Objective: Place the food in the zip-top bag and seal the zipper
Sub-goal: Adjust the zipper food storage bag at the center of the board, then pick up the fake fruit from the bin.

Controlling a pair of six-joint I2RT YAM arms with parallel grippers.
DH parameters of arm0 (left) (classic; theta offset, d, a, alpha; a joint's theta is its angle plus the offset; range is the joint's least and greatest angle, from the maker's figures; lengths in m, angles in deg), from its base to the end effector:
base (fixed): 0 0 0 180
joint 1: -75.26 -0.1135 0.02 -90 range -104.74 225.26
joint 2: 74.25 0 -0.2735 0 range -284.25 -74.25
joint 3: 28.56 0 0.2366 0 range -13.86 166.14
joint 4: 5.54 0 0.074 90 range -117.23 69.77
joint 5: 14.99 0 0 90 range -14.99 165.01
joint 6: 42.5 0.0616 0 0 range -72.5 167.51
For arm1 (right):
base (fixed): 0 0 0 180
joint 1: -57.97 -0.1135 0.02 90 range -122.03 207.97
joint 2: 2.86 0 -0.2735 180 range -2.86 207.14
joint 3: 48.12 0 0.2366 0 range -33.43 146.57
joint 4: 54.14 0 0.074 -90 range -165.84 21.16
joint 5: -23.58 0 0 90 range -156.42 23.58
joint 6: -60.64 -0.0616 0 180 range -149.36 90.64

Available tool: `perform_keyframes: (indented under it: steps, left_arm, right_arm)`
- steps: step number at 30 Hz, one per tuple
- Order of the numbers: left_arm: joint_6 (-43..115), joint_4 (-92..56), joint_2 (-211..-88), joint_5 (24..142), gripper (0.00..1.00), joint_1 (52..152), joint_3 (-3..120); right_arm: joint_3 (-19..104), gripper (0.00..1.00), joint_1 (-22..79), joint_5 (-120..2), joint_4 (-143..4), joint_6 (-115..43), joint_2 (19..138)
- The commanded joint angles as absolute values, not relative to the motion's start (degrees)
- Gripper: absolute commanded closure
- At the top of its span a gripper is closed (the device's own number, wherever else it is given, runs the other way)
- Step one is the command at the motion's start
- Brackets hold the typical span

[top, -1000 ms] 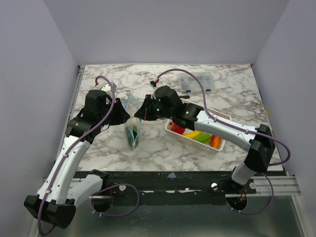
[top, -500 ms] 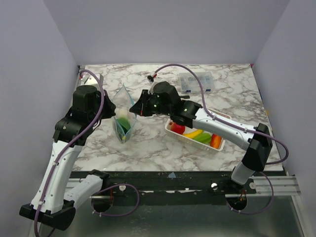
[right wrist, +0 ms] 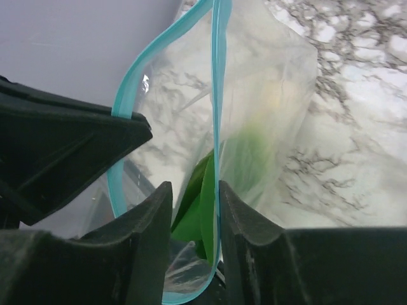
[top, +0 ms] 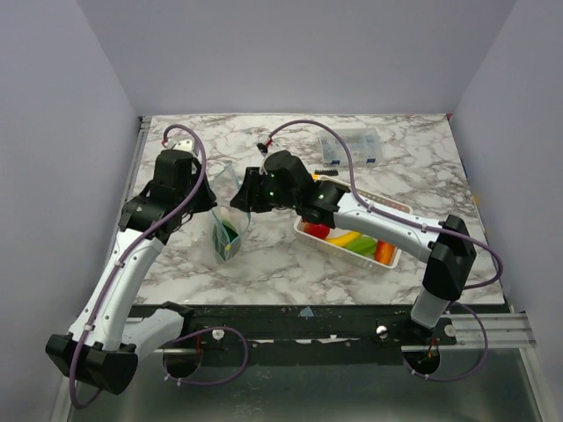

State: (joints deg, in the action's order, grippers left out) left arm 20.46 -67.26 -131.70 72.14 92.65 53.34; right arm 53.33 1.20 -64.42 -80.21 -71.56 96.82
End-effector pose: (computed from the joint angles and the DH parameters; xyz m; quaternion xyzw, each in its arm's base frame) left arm 0.1880 -0.0557 0.3599 -0.0864 0.8916 -0.1471 0.4195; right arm 0.2317 0.3575 0.3346 -0.1159 0.8320 0.4218 0.3412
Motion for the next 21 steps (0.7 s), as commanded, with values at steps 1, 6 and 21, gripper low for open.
perform_keyframes:
  steps: [1,6,21]
  left_arm:
    - [20.3,-63.3,-134.1,75.0,1.00,92.9,52.9]
    - [20.2,-61.8,-136.1,77.9,1.00,92.9,53.2]
    - [23.0,-58.5,-136.7,80.8,1.00,92.9,51.6]
  right_arm:
    - [54.1,0.58,0.8,-71.6,-87.8,-67.5,94.1]
    - [52.4,0.46,0.8,-78.6,-93.0,-64.8,88.1]
    - [30.7,0.18,2.4,-106.9,-103.5,-68.1,65.0]
